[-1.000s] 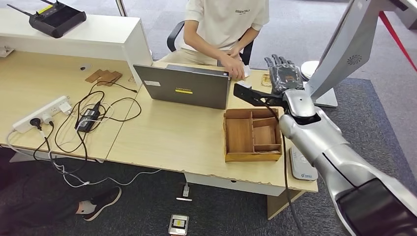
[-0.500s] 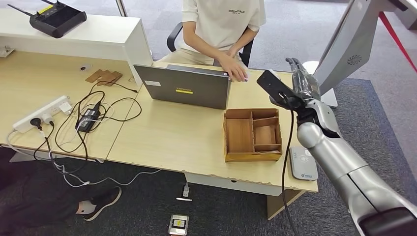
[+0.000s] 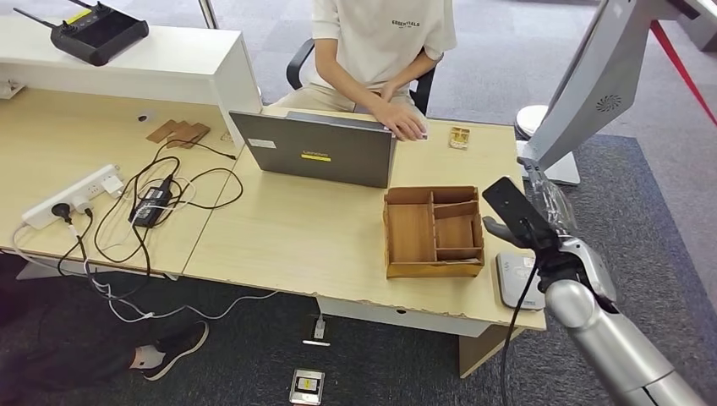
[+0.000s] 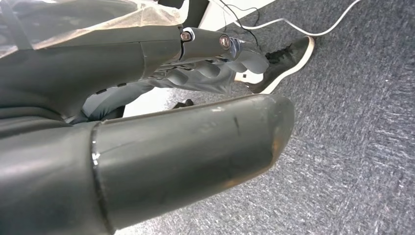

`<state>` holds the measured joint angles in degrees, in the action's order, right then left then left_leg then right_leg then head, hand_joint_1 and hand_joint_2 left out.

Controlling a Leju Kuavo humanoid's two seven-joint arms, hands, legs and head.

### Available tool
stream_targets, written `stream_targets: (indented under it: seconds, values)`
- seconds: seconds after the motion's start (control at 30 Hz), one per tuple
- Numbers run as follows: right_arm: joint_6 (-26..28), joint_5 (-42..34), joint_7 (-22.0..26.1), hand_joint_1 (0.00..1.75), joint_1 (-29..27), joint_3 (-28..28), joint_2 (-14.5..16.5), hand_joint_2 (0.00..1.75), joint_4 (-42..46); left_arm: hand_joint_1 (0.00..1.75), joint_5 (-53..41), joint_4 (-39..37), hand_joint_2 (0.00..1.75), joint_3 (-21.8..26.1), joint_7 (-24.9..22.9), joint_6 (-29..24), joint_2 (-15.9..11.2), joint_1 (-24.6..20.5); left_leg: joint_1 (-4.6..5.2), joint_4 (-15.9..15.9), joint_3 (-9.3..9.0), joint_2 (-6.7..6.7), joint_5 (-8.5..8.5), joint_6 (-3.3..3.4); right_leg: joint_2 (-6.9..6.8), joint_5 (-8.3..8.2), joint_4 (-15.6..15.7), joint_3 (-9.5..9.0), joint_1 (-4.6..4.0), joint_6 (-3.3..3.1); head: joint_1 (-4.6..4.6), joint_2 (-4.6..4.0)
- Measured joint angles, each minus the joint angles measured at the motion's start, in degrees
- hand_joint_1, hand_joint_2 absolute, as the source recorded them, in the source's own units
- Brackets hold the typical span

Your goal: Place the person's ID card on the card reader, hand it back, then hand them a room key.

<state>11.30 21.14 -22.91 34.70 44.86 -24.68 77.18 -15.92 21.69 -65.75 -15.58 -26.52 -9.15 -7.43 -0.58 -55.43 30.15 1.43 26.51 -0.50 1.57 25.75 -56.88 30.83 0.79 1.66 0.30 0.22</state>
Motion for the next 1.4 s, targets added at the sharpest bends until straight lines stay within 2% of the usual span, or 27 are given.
stream_targets:
  seconds: [0.23,0.73,1.4]
  values:
    - [-0.8,3.2,-0.1,0.0,-4.2,-0.8,-0.7,1.75,2.7,0.0,-0.1,0.0,0.0,0.0,-0.3,0.0,0.0,-0.3,0.0,0.0,0.01,-0.01,0.0,0.0,0.0,0.0,0.0,-0.01,0.0,0.0,0.0,0.0]
    - [-10.1,19.1,-1.8,0.0,-6.5,0.7,-0.2,1.75,2.7,0.0,-0.3,0.1,0.0,-0.1,-0.9,0.9,0.1,-1.0,0.0,0.0,0.03,0.0,0.0,0.0,0.0,0.0,0.0,0.0,0.0,0.0,0.0,0.0]
    - [-13.0,21.7,-1.0,0.0,-6.7,1.6,1.0,1.75,1.9,0.0,-1.0,0.6,0.0,-0.1,-1.6,1.3,0.1,-1.5,0.0,0.0,0.03,0.0,0.0,0.0,0.0,0.0,0.0,0.0,0.0,0.0,0.01,0.0]
